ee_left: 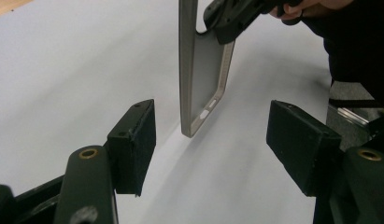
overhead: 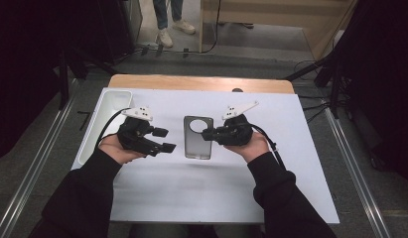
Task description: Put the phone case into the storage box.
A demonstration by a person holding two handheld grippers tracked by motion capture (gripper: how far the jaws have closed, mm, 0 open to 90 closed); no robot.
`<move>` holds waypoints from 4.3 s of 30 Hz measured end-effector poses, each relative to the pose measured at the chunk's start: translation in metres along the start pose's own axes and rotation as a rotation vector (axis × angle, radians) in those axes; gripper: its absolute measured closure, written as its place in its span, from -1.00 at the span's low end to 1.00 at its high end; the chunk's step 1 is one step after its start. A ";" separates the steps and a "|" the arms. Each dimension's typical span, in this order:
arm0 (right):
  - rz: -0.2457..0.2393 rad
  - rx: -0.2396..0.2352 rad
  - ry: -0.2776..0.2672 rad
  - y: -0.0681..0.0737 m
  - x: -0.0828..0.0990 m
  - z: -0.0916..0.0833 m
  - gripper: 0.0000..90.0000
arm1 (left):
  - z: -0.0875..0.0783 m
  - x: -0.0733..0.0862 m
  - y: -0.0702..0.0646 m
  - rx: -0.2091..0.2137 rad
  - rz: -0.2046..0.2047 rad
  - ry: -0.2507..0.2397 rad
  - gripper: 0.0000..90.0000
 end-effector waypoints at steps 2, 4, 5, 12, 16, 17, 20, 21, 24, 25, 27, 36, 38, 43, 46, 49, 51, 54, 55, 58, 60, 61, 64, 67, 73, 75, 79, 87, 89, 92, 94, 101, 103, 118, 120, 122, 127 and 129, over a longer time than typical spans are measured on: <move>0.003 0.000 0.000 0.000 -0.001 0.000 0.73 | -0.002 0.006 0.000 -0.007 -0.002 -0.004 -0.27; 0.002 0.001 -0.001 -0.001 -0.002 0.001 0.73 | -0.004 0.012 0.000 -0.014 -0.007 -0.008 -0.27; 0.006 0.002 0.001 -0.001 -0.003 0.001 0.73 | -0.005 0.016 -0.001 -0.017 -0.009 -0.010 -0.27; 0.005 0.009 -0.006 -0.004 -0.012 0.004 0.73 | -0.011 0.037 -0.003 -0.033 -0.009 -0.028 -0.27; 0.002 0.007 -0.008 -0.005 -0.018 0.007 0.73 | -0.012 0.049 -0.004 -0.038 -0.021 -0.037 -0.27; 0.001 0.009 -0.009 -0.005 -0.019 0.008 0.73 | -0.012 0.052 -0.004 -0.040 -0.020 -0.038 -0.27; 0.000 0.009 -0.005 -0.006 -0.023 0.010 0.73 | -0.012 0.060 -0.005 -0.040 -0.021 -0.040 -0.27; -0.001 0.011 -0.005 -0.007 -0.024 0.011 0.73 | -0.012 0.062 -0.005 -0.042 -0.020 -0.034 -0.27; 0.003 0.012 -0.007 -0.009 -0.029 0.012 0.73 | -0.012 0.068 -0.006 -0.043 -0.021 -0.037 -0.27; 0.003 0.014 -0.010 -0.010 -0.030 0.012 0.73 | -0.013 0.070 -0.007 -0.039 -0.024 -0.043 -0.27; 0.008 0.014 -0.008 -0.012 -0.034 0.013 0.73 | -0.013 0.073 -0.007 -0.039 -0.030 -0.050 -0.27; 0.002 0.021 -0.002 -0.017 -0.052 0.022 0.73 | -0.007 0.092 -0.007 -0.055 -0.026 -0.042 -0.27; 0.006 0.018 -0.005 -0.020 -0.055 0.025 0.73 | -0.006 0.096 -0.007 -0.046 -0.031 -0.041 -0.27; 0.004 0.028 -0.006 -0.026 -0.065 0.031 0.73 | -0.007 0.102 -0.005 -0.049 -0.042 -0.043 -0.27; -0.003 0.034 -0.016 -0.029 -0.072 0.034 0.73 | -0.007 0.105 -0.004 -0.052 -0.050 -0.046 -0.27; -0.010 0.038 -0.019 -0.032 -0.078 0.038 0.73 | -0.007 0.107 -0.003 -0.053 -0.053 -0.046 -0.27; -0.011 0.040 -0.018 -0.034 -0.082 0.040 0.73 | -0.006 0.109 -0.003 -0.058 -0.055 -0.041 -0.27; -0.006 0.039 -0.022 -0.036 -0.089 0.045 0.73 | -0.005 0.110 -0.004 -0.056 -0.050 -0.043 -0.27; -0.009 0.040 -0.022 -0.037 -0.091 0.046 0.73 | -0.005 0.110 -0.004 -0.051 -0.050 -0.046 -0.27; -0.007 0.042 -0.015 -0.038 -0.097 0.052 0.73 | -0.005 0.112 -0.004 -0.053 -0.050 -0.041 -0.27; -0.009 0.043 -0.015 -0.039 -0.102 0.054 0.73 | -0.005 0.113 -0.004 -0.052 -0.056 -0.048 -0.27; -0.009 0.043 -0.021 -0.040 -0.104 0.056 0.73 | -0.006 0.113 -0.003 -0.053 -0.057 -0.045 -0.27; -0.004 0.042 -0.016 -0.043 -0.108 0.060 0.73 | -0.007 0.115 -0.002 -0.052 -0.063 -0.047 -0.27; -0.004 0.043 -0.021 -0.046 -0.114 0.064 0.73 | -0.007 0.117 -0.001 -0.056 -0.060 -0.040 -0.27; -0.001 0.045 -0.017 -0.050 -0.126 0.072 0.73 | -0.008 0.120 0.000 -0.058 -0.064 -0.029 -0.27; 0.001 0.043 -0.029 -0.051 -0.131 0.075 0.73 | -0.008 0.120 0.000 -0.056 -0.066 -0.035 -0.27; -0.005 0.047 -0.016 -0.054 -0.140 0.082 0.73 | -0.010 0.120 0.001 -0.059 -0.066 -0.041 -0.27; 0.004 0.045 -0.017 -0.061 -0.157 0.097 0.73 | -0.010 0.123 0.002 -0.058 -0.067 -0.032 -0.27; 0.015 0.041 -0.012 -0.063 -0.160 0.101 0.73 | -0.010 0.123 0.002 -0.055 -0.069 -0.035 -0.27; 0.014 0.042 -0.011 -0.066 -0.165 0.108 0.73 | -0.010 0.124 0.003 -0.057 -0.072 -0.030 -0.27; 0.021 0.041 -0.022 -0.067 -0.168 0.112 0.73 | -0.010 0.124 0.004 -0.056 -0.072 -0.031 -0.27; 0.034 0.033 -0.020 -0.071 -0.176 0.124 0.73 | -0.010 0.127 0.005 -0.053 -0.078 -0.028 -0.27; 0.032 0.038 -0.031 -0.073 -0.179 0.125 0.73 | -0.010 0.127 0.005 -0.050 -0.080 -0.030 -0.27; 0.021 0.054 -0.037 -0.079 -0.199 0.135 0.73 | -0.008 0.129 0.007 -0.042 -0.088 -0.026 -0.27; 0.026 0.040 -0.016 -0.079 -0.201 0.139 0.73 | -0.007 0.129 0.007 -0.041 -0.087 -0.021 -0.27; 0.016 0.042 -0.013 -0.078 -0.204 0.142 0.73 | -0.007 0.130 0.007 -0.043 -0.086 -0.020 -0.27; 0.008 0.031 -0.015 -0.075 -0.215 0.151 0.73 | -0.008 0.130 0.007 -0.041 -0.091 -0.019 -0.27; 0.003 0.031 -0.012 -0.074 -0.220 0.155 0.73 | -0.008 0.130 0.007 -0.041 -0.089 -0.019 -0.27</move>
Point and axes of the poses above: each handheld gripper's, and its own axes: z roughly forward along the jaws, x roughly out of its underside, y roughly to its left, the point moved 8 cm from there along z, roughly forward along the jaws, and after that the axes turned 10 degrees about -z, right-handed, at the moved point
